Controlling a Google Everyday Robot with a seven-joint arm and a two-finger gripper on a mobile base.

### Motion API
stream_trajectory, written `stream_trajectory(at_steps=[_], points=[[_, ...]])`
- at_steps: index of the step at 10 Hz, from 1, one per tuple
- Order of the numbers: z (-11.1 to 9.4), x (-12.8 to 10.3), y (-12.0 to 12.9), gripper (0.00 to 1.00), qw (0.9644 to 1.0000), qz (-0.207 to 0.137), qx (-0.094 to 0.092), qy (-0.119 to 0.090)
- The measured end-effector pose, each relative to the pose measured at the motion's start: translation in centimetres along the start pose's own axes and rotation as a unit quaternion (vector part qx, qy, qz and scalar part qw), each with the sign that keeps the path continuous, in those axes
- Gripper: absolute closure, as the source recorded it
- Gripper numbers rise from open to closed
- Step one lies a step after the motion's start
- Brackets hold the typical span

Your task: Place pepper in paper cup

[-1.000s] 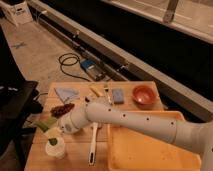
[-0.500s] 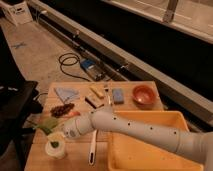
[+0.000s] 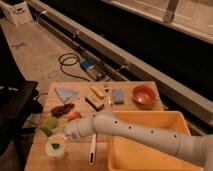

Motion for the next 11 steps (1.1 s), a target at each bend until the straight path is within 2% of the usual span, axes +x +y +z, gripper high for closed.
stream_trajectory(at_steps=[1, 3, 5, 7, 11], points=[[0.07, -0.44, 0.21, 0.78, 0.9999, -0.002, -0.001, 0.012], [0.41, -1.01, 0.41, 0.61, 0.9996, -0.005, 0.002, 0.029], [0.71, -1.28, 0.36, 0.41, 0.9992, -0.011, 0.007, 0.039], [0.59, -1.43, 0.32, 0.34, 0.9984, -0.015, 0.008, 0.054], [0.58, -1.29, 0.19, 0.34, 0.9984, -0.019, 0.01, 0.052]])
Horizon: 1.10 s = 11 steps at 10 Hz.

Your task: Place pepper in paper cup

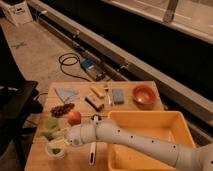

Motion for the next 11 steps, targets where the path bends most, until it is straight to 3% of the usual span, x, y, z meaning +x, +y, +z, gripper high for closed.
stream_trajectory(at_steps=[4, 8, 11], points=[[-0.3, 0.8, -0.1, 0.34, 0.9999, -0.01, -0.003, -0.01], [-1.1, 4.2, -0.7, 0.34, 0.9987, -0.031, -0.019, -0.036], [-1.1, 4.1, -0.7, 0.34, 0.9987, -0.031, -0.02, -0.036]])
